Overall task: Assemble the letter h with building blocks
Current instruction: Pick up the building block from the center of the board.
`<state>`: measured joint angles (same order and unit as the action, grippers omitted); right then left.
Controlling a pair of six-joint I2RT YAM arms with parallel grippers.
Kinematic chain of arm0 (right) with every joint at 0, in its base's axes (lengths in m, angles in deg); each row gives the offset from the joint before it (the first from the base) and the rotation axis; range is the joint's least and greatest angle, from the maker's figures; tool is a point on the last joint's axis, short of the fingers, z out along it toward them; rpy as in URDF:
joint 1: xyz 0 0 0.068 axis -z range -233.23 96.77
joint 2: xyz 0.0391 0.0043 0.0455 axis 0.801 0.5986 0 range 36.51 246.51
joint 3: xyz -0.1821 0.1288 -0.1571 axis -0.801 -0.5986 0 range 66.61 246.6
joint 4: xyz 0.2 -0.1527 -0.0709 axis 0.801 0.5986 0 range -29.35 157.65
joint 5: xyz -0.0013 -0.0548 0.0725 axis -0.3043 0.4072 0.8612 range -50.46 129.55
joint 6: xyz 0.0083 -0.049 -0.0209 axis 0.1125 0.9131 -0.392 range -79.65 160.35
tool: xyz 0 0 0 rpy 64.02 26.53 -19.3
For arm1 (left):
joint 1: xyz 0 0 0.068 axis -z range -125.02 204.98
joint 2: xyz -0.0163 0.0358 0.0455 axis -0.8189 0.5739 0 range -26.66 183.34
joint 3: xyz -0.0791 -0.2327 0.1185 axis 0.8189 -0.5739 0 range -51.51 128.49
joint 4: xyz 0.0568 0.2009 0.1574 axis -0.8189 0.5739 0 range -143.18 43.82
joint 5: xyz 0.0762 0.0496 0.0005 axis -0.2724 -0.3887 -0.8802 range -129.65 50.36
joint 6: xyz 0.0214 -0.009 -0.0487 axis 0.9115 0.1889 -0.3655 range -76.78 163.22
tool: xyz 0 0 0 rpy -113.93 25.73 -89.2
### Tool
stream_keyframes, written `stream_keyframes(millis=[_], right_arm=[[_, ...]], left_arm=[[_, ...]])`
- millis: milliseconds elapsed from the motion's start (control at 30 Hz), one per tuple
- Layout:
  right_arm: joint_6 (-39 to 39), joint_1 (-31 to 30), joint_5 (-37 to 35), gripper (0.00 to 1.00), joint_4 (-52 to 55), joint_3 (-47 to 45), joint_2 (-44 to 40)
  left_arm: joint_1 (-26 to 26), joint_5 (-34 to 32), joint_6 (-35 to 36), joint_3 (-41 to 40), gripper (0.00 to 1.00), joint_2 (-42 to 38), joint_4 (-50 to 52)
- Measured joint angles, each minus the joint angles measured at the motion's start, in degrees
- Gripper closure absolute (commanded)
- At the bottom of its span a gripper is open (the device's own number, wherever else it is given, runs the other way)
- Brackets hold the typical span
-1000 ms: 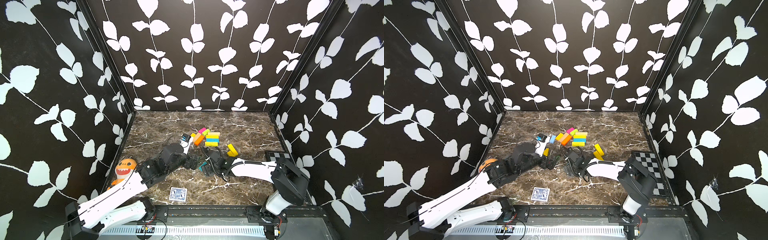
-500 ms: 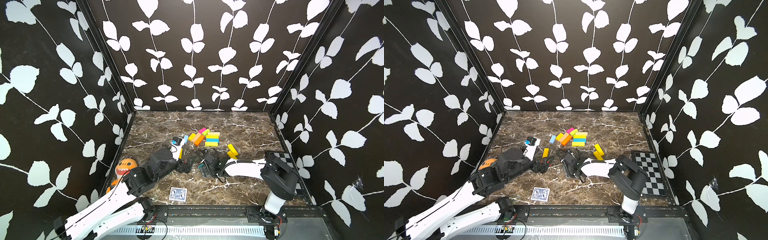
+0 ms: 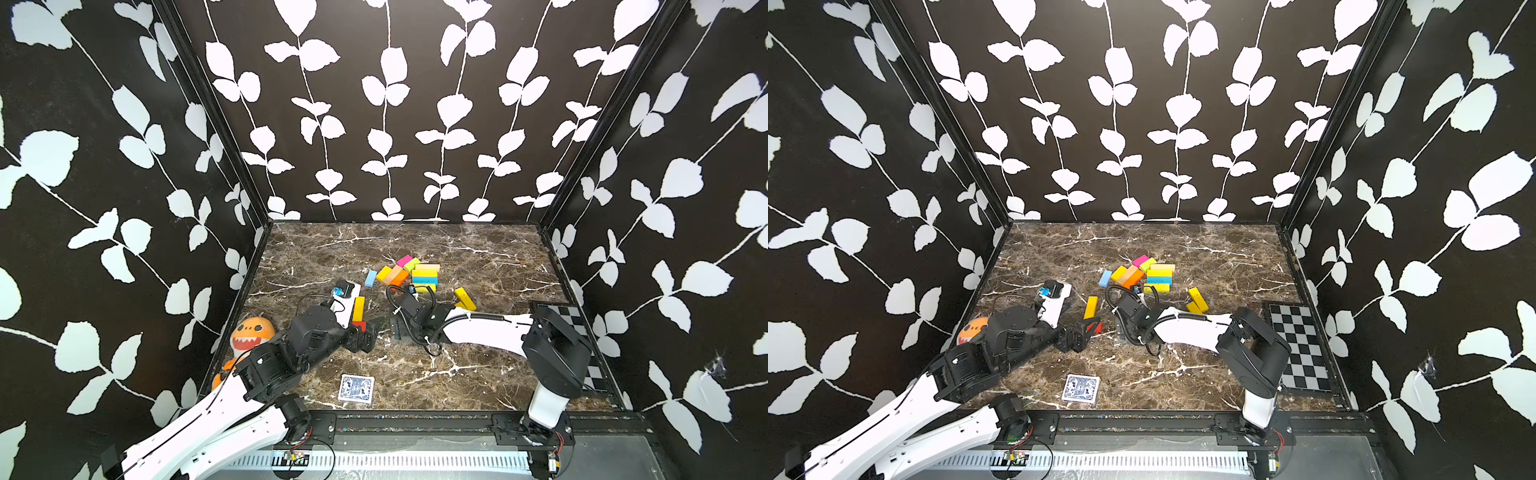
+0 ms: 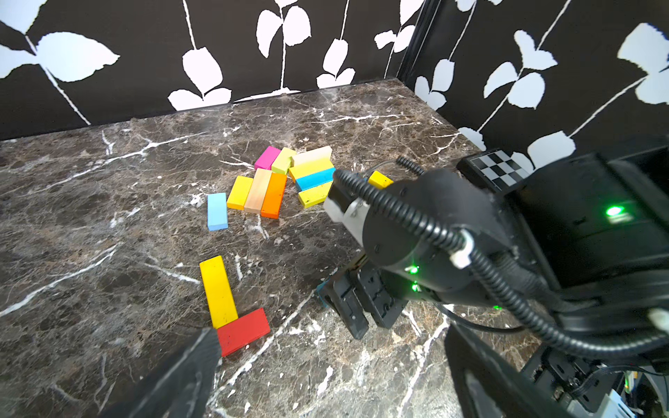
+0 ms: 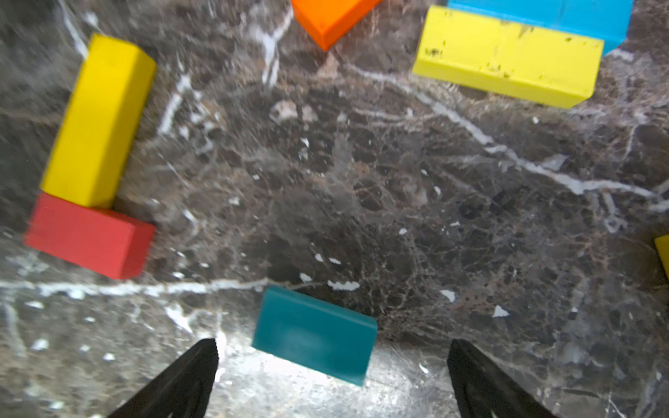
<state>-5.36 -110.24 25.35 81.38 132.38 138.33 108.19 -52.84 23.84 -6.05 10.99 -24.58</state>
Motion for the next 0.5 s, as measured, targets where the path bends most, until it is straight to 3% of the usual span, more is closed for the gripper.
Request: stream_keyframes(millis=[233,500], right_arm=[[-7.1,0.0,3.8,0.01,5.0,4.5,0.8],[-12.6,0.0,5.9,0.01,9.9,8.0,7.6]], left_arm=[[0.0,-1.9,-1.2,-0.9,0.01,-3.5,1.4],[0.0,-1.6,-1.5,-2.9,0.01,-5.2,1.4]])
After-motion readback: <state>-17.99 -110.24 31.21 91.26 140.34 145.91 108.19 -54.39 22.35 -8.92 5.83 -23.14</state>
